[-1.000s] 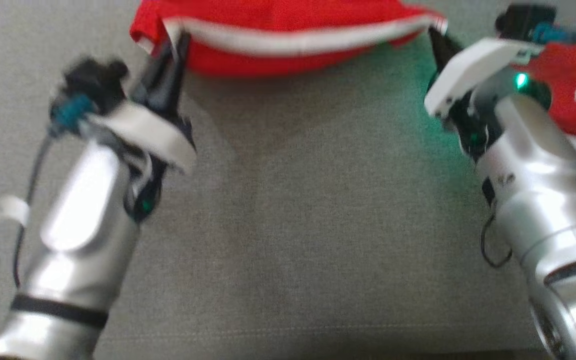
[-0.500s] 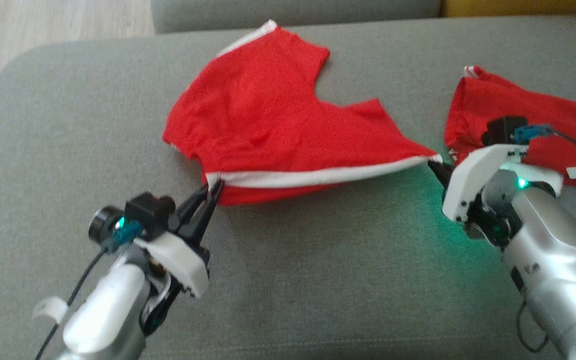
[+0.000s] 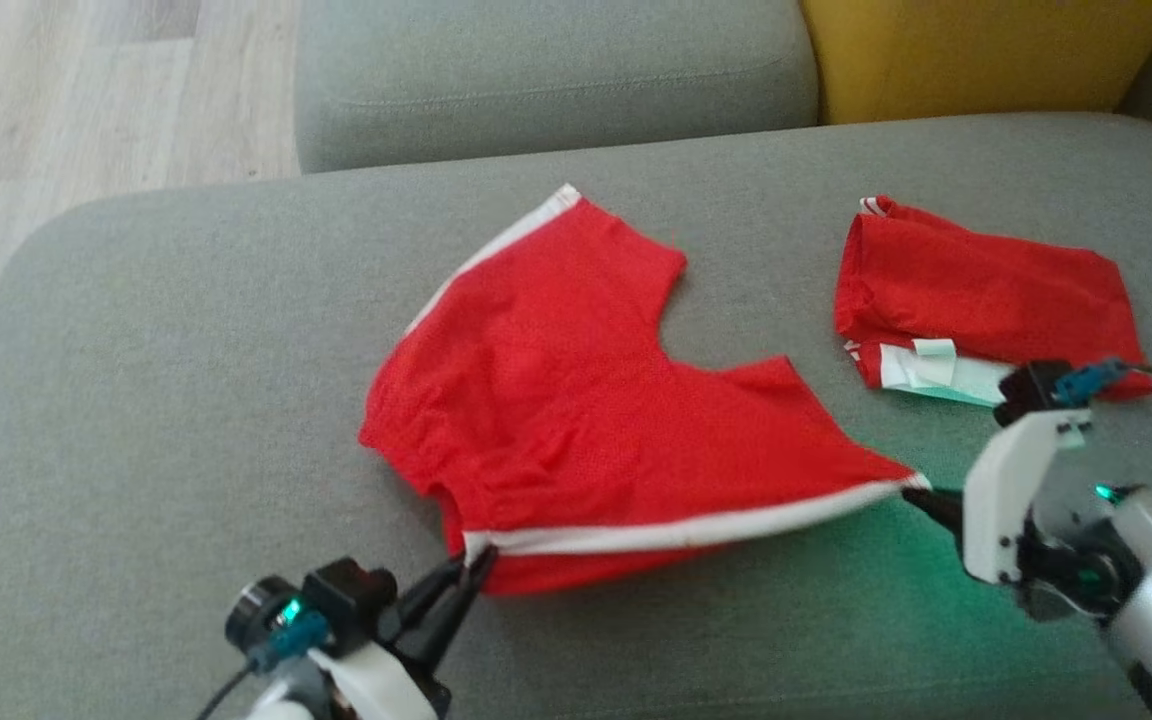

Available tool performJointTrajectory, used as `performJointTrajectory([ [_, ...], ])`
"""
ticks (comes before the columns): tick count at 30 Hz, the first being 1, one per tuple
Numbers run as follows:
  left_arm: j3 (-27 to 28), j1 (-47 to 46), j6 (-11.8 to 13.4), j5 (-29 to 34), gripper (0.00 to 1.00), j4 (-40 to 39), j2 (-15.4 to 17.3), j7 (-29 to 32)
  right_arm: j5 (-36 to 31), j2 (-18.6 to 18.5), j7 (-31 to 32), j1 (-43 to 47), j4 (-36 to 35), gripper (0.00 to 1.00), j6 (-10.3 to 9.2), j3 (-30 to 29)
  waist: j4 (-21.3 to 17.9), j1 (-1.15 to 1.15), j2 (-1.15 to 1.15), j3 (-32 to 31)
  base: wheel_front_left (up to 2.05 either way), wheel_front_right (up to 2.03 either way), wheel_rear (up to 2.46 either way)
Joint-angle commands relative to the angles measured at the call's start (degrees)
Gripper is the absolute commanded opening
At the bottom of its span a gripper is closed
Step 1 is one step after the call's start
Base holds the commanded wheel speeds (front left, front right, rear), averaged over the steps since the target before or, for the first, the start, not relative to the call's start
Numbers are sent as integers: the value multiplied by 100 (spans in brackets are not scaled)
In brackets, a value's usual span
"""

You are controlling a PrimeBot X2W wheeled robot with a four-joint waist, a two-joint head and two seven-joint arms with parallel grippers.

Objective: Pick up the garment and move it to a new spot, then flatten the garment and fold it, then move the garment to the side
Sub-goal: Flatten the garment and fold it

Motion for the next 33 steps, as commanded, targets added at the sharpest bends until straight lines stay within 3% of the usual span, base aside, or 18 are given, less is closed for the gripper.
performJointTrajectory([
  [1,169,-167,7,-70,0,-284,180,28,84,-242,131,-3,-338,0,18,-60,-4,0,0,-27,0,0,0],
  [5,147,6,96,-125,0,-719,231,148,120,-585,447,303,-1027,0,18,-342,43,0,0,-28,0,0,0],
  [9,311,-20,246,-248,0,-936,193,134,39,-634,601,427,-1463,0,18,-773,160,0,0,0,0,0,0],
  [21,506,-507,317,-365,0,-1073,45,80,-752,-8,1228,-295,-1855,0,18,-1838,650,0,0,502,0,0,0],
  [33,532,-1502,180,-348,0,-534,-224,-29,-1669,400,1538,-1834,-1435,0,18,-1925,1296,0,0,1298,0,0,0],
])
